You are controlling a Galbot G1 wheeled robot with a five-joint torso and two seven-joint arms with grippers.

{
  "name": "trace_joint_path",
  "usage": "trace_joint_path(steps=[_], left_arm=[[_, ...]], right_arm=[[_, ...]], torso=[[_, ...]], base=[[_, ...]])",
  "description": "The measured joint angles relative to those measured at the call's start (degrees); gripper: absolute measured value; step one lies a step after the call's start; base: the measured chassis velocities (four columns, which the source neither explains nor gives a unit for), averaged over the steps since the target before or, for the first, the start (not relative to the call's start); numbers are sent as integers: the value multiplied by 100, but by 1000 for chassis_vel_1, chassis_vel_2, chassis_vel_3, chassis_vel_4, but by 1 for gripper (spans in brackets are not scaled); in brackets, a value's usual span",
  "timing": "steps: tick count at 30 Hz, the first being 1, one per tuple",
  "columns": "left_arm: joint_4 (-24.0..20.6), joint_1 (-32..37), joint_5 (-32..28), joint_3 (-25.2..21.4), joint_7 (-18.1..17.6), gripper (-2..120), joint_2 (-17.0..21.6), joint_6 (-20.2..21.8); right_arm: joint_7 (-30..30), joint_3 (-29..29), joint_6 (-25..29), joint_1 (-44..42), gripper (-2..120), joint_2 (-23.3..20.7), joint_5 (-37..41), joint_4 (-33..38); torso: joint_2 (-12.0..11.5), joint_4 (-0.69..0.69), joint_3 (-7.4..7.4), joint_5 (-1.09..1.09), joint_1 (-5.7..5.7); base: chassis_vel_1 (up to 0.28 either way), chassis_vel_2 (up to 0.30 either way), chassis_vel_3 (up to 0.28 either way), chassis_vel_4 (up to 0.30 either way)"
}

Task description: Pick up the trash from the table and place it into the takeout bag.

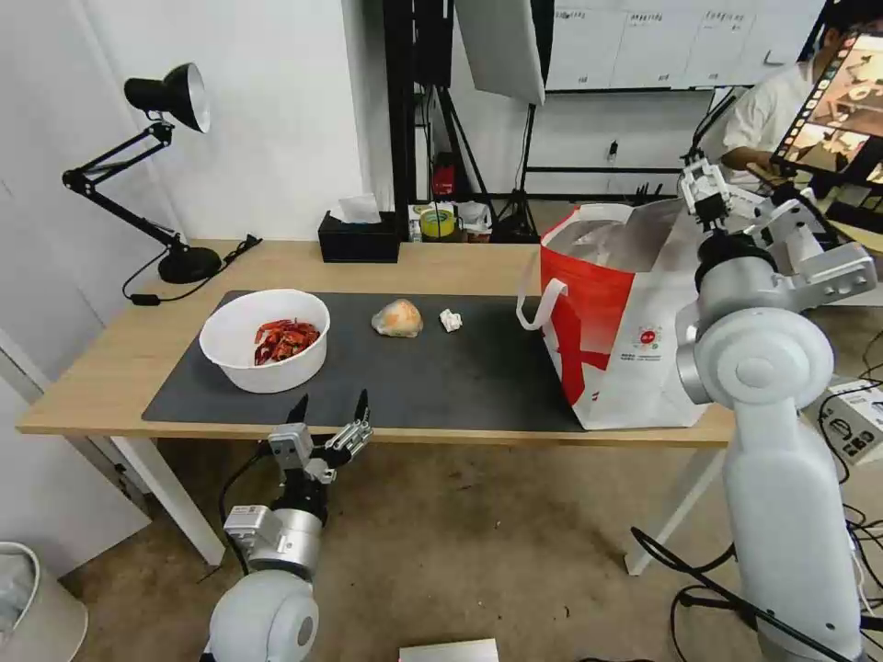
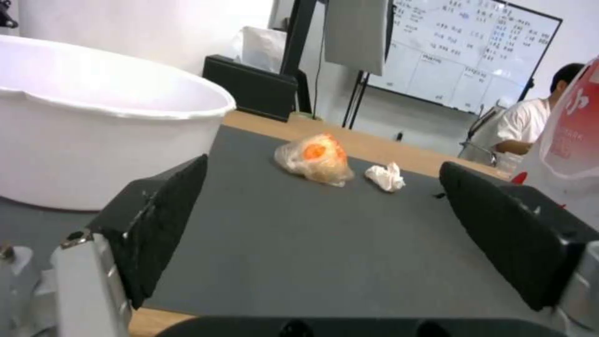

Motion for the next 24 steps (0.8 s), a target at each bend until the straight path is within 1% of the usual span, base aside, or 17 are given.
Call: trace_joint_path(steps=[3,4,6,7,9,10,12,13,14,16,17,18,20,22,23,24], left_arm=[[-38,8,4,-3,-1,100,-12,0],[-38,8,4,-3,-1,100,-12,0],[-50,12,7,-6,-1,100,-15,0],[-50,12,7,-6,-1,100,-15,0],[-58,13,9,-11,-1,100,-17,-6],[-58,13,9,-11,-1,100,-17,-6],[-63,7,10,-27,-1,100,-24,-28],[-63,7,10,-27,-1,100,-24,-28],[-63,5,18,-42,-1,100,-25,-51],[-62,5,31,-52,-1,100,-26,-75],[-42,8,69,-75,-1,100,-26,-125],[-24,12,96,-87,-1,100,-26,-153],[-18,13,105,-91,-1,100,-26,-163],[49,25,221,-136,11,100,-26,-294],[49,25,221,-136,11,100,-26,-294],[71,29,267,-161,26,100,-25,-347]], right_arm=[[-749,-108,134,-351,100,-144,-398,211],[-749,-108,134,-351,100,-144,-398,211],[-1125,-179,220,-559,100,-220,-703,280],[-1125,-179,220,-559,100,-220,-703,280],[-1570,-232,364,-768,100,-276,-1203,271],[-1570,-232,364,-768,100,-276,-1203,271],[-2124,-257,607,-1068,100,-340,-1796,204],[-2124,-257,607,-1068,100,-340,-1796,204],[-2351,-257,721,-1245,100,-368,-2068,172],[-2471,-257,799,-1345,100,-378,-2221,140],[-2738,-251,1013,-1553,100,-390,-2571,62],[-2858,-241,1124,-1675,100,-392,-2740,19],[-2902,-237,1170,-1728,100,-392,-2806,-1],[-3179,-177,1545,-2199,100,-377,-3269,-136],[-3179,-177,1545,-2199,100,-377,-3269,-136],[-3258,-136,1659,-2376,100,-357,-3394,-167]], torso=[[0,0,0,0,0],[0,0,0,0,0],[1,-1,0,0,0],[1,-1,0,0,0],[1,0,0,0,0],[1,0,0,0,0],[1,0,0,0,0],[1,0,0,0,0],[1,0,0,0,0],[1,-1,0,0,0],[1,0,0,1,0],[1,0,0,0,0],[1,0,0,0,0],[1,1,0,0,0],[1,1,0,0,0],[0,0,0,1,0]], base=[[0,0,0,0],[0,0,0,0],[0,0,0,0],[0,0,0,0],[0,0,0,0],[0,0,0,0],[0,0,0,0],[0,0,0,0],[0,0,0,0],[0,0,0,0],[0,0,0,0],[0,0,0,0],[0,0,0,0],[0,0,0,0],[0,0,0,0],[0,0,0,0]])
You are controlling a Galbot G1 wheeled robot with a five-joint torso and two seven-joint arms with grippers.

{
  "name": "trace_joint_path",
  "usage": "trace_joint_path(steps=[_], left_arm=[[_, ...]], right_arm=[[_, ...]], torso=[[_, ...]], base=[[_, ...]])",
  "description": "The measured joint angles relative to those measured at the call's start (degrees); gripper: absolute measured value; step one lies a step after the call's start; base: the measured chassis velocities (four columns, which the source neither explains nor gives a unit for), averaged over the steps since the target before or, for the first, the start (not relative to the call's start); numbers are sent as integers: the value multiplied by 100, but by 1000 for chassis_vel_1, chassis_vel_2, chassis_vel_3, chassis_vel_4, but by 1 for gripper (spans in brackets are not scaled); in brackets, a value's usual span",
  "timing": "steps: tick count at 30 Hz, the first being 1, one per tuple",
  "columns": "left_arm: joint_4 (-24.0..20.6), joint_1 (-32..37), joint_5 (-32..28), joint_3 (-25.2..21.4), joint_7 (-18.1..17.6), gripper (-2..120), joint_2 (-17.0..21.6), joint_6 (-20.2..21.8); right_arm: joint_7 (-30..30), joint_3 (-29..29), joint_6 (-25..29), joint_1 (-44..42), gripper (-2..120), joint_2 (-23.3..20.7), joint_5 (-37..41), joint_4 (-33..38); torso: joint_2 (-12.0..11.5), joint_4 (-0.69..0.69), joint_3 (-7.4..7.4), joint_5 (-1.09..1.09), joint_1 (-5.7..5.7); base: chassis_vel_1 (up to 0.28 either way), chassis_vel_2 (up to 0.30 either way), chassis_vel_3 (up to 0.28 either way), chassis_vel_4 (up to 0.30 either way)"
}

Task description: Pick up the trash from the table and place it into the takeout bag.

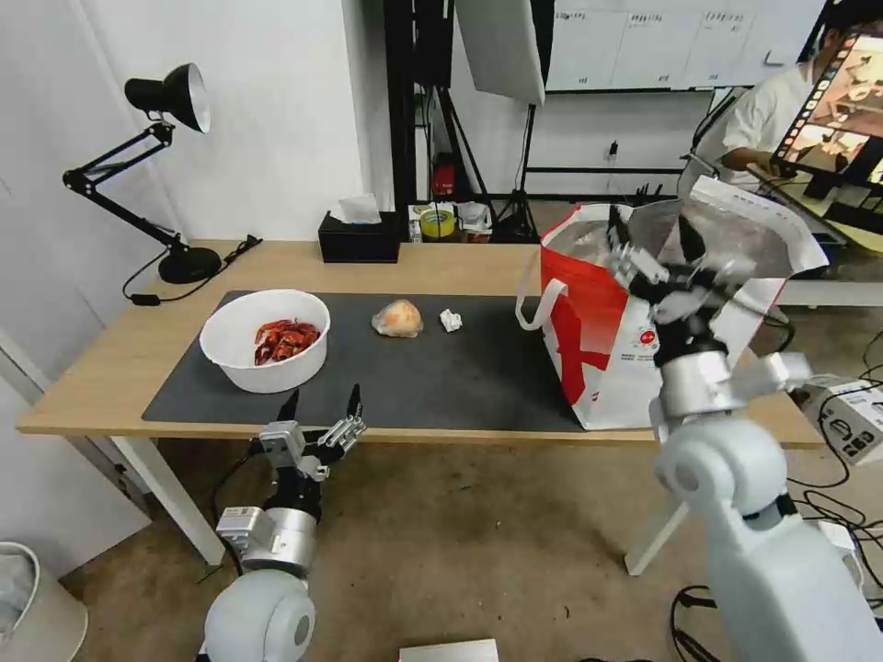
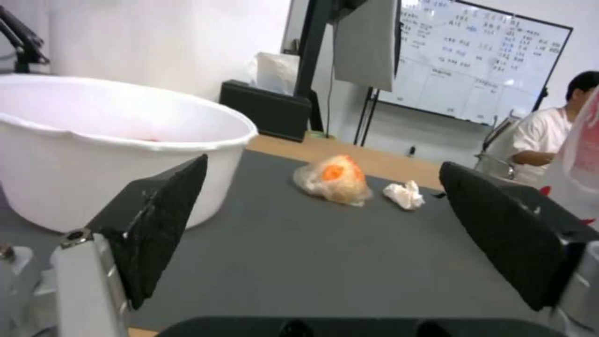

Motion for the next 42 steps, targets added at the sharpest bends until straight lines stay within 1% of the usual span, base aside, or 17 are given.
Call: trace_joint_path(steps=[2,3,6,7,10,11,13,14,15,16,17,20,24,27,30,33,42], left_arm=[[57,13,108,-51,59,100,10,-133],[57,13,108,-51,59,100,10,-133],[163,41,351,-142,211,100,35,-454],[163,41,351,-142,211,100,35,-454],[239,98,587,-225,359,100,32,-777],[239,98,587,-225,359,100,32,-777],[289,128,722,-284,433,100,14,-999],[289,128,722,-284,433,100,14,-999],[334,161,802,-346,474,100,5,-1182],[357,186,812,-373,488,100,4,-1273],[357,186,812,-373,488,100,4,-1273],[439,257,815,-453,516,100,4,-1505],[477,301,815,-478,521,100,-9,-1572],[556,334,816,-503,521,100,-44,-1697],[570,344,817,-509,521,100,-56,-1714],[590,413,846,-536,520,100,-81,-1754],[588,409,865,-547,520,100,-71,-1734]], right_arm=[[-114,87,191,-320,100,59,-197,-39],[-114,87,191,-320,100,59,-197,-39],[-296,247,585,-611,100,173,-720,-211],[-296,247,585,-611,100,173,-720,-211],[-379,359,918,-857,100,317,-1042,-348],[-379,359,918,-857,100,317,-1042,-348],[-433,417,1133,-974,100,400,-1159,-448],[-433,417,1133,-974,100,400,-1159,-448],[-511,482,1392,-1108,100,494,-1265,-576],[-550,521,1545,-1192,100,552,-1331,-649],[-550,521,1545,-1192,100,552,-1331,-649],[-682,615,1996,-1494,100,720,-1508,-893],[-744,652,2173,-1669,100,806,-1534,-987],[-852,664,2426,-1933,100,970,-1568,-1140],[-872,665,2478,-1990,100,1043,-1578,-1179],[-961,588,2591,-2188,100,1359,-1631,-1254],[-958,513,2565,-2181,100,1397,-1637,-1221]], torso=[[0,-1,0,-1,0],[0,-1,0,-1,0],[0,0,0,-1,0],[0,0,0,-1,0],[0,0,0,0,-1],[0,0,0,0,-1],[0,1,0,-1,0],[0,1,0,-1,0],[0,0,0,-1,0],[0,0,0,-1,0],[0,0,0,-1,0],[0,0,0,0,0],[-1,0,0,-1,0],[0,0,0,-1,-1],[-1,0,0,-1,0],[0,0,0,-1,0],[0,0,0,-1,0]], base=[[0,0,0,0],[0,0,0,0],[0,0,0,0],[0,0,0,0],[0,0,0,0],[0,0,0,0],[0,0,0,0],[0,0,0,0],[0,0,0,0],[0,0,0,0],[0,0,0,0],[0,0,0,0],[0,0,0,0],[0,0,0,0],[0,0,0,0],[0,0,0,0],[0,0,0,0]])
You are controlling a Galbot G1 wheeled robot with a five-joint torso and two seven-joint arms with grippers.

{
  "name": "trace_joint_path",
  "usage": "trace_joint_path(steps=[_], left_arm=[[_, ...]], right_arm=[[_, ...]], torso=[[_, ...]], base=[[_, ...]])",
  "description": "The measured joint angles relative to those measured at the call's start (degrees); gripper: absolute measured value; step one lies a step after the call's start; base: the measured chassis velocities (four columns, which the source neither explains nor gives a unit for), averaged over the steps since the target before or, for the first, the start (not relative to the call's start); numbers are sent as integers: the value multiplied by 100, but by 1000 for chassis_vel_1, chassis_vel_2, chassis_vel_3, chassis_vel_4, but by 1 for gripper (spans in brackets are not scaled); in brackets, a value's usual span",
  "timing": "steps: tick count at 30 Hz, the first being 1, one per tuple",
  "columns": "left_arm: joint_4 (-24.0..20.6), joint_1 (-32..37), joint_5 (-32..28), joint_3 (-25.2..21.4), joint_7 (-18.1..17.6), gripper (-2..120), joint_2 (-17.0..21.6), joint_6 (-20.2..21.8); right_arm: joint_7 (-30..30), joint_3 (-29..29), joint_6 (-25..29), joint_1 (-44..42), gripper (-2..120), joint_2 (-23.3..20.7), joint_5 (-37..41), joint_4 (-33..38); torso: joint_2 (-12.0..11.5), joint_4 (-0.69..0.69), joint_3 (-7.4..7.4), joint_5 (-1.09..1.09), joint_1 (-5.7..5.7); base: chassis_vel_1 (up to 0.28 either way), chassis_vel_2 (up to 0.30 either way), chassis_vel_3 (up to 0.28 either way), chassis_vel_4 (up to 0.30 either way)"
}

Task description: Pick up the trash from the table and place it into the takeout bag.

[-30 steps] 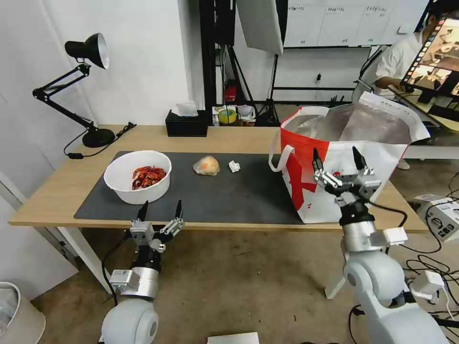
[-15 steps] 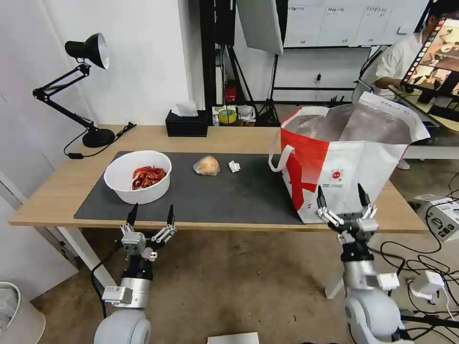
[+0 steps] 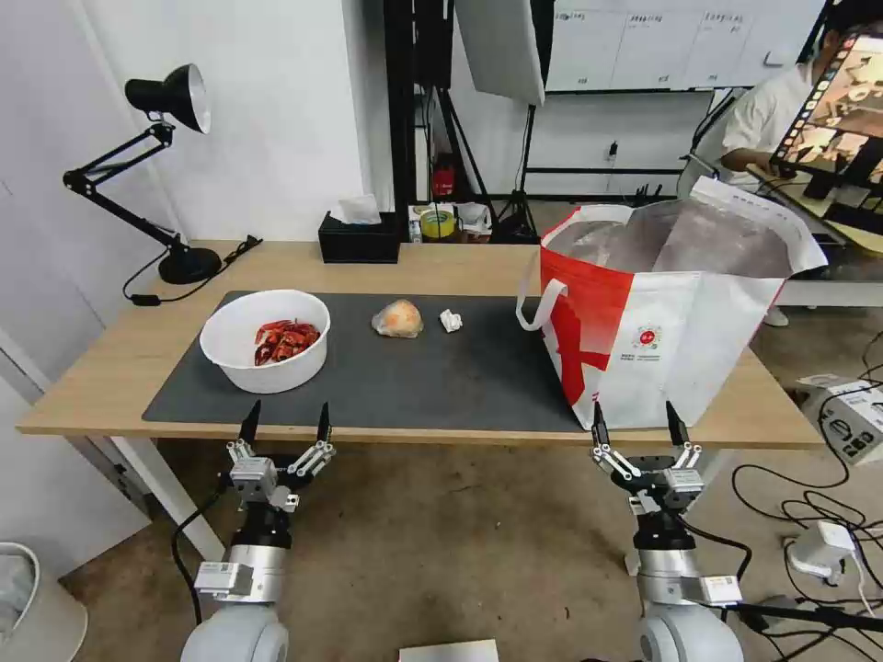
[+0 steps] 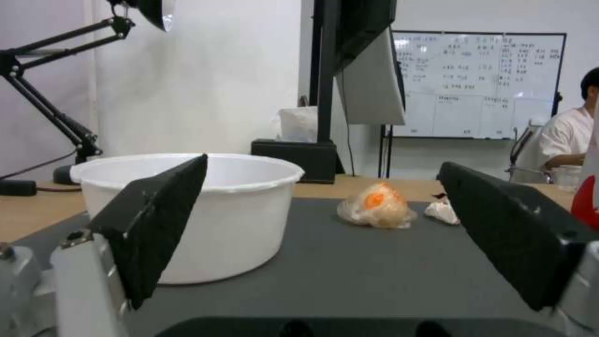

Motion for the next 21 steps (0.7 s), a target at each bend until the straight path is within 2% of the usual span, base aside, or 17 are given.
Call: trace_joint_path(steps=[13,21], left_arm=[[0,-18,0,8,0,100,-7,18],[-30,-11,26,12,0,100,-72,22]], right_arm=[[4,-166,-64,38,100,-42,-4,56],[74,-559,-320,240,100,-77,-121,128]], torso=[[0,0,0,0,0],[0,0,0,0,0]], base=[[0,0,0,0],[0,0,0,0]])
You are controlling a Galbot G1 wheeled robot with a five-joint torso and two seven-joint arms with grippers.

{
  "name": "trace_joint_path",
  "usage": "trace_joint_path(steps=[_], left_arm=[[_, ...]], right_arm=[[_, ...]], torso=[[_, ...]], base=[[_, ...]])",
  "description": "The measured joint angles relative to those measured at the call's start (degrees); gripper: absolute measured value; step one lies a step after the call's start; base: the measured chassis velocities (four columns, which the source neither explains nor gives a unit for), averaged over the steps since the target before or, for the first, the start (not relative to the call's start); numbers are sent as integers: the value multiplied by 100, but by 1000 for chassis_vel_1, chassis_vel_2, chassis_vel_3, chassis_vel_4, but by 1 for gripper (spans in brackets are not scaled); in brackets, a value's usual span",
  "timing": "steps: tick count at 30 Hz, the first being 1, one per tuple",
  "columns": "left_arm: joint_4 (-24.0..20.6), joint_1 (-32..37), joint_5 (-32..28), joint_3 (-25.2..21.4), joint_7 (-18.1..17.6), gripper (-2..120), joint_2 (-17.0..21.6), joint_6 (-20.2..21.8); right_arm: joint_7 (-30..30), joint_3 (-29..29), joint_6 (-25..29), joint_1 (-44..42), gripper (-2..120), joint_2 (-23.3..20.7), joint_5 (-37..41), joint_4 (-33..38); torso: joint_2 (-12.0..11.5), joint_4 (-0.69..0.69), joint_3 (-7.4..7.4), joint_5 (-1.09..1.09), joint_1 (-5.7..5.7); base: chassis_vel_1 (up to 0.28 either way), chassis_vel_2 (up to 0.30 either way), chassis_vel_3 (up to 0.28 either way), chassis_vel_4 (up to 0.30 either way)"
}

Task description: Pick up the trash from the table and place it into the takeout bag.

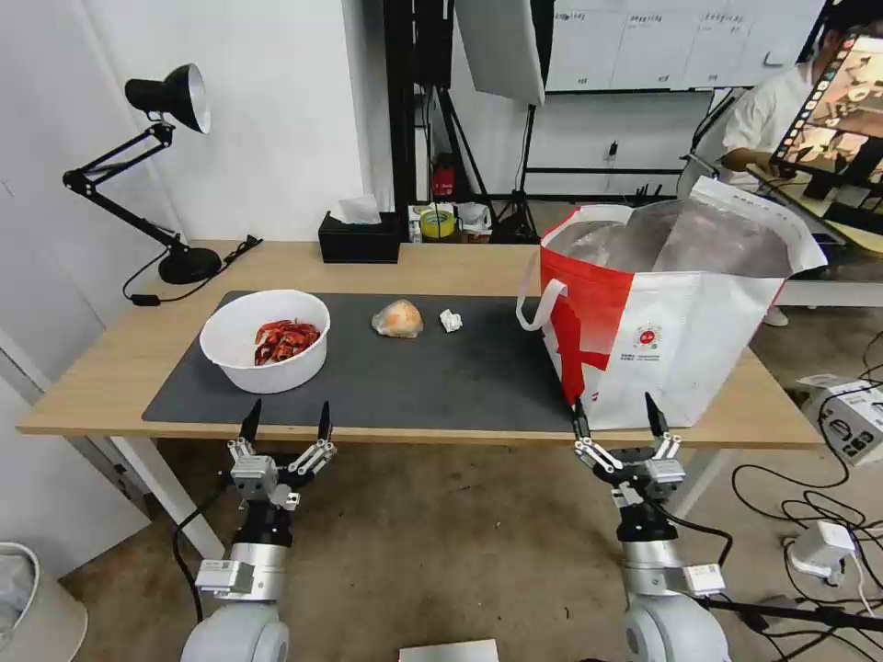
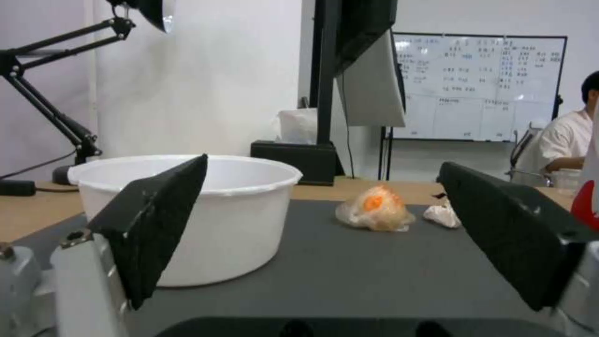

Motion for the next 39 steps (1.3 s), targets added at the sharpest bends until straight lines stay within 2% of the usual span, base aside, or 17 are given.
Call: trace_joint_path(steps=[20,23,30,39], left_arm=[[-14,-1,106,64,1,100,-157,4],[-19,5,112,66,1,100,-169,3],[-41,23,133,69,1,100,-180,3],[-60,45,157,80,-1,100,-211,2]], right_arm=[[335,-867,-434,439,100,-86,-224,-20],[511,-1012,-667,527,100,-131,-245,8],[945,-1349,-1582,843,100,-254,-256,109],[1211,-1564,-2187,1155,100,-374,-27,163]], torso=[[0,0,0,0,0],[0,0,0,0,0],[0,0,0,0,0],[0,0,0,0,0]], base=[[0,0,0,0],[0,0,0,0],[0,0,0,0],[0,0,0,0]])
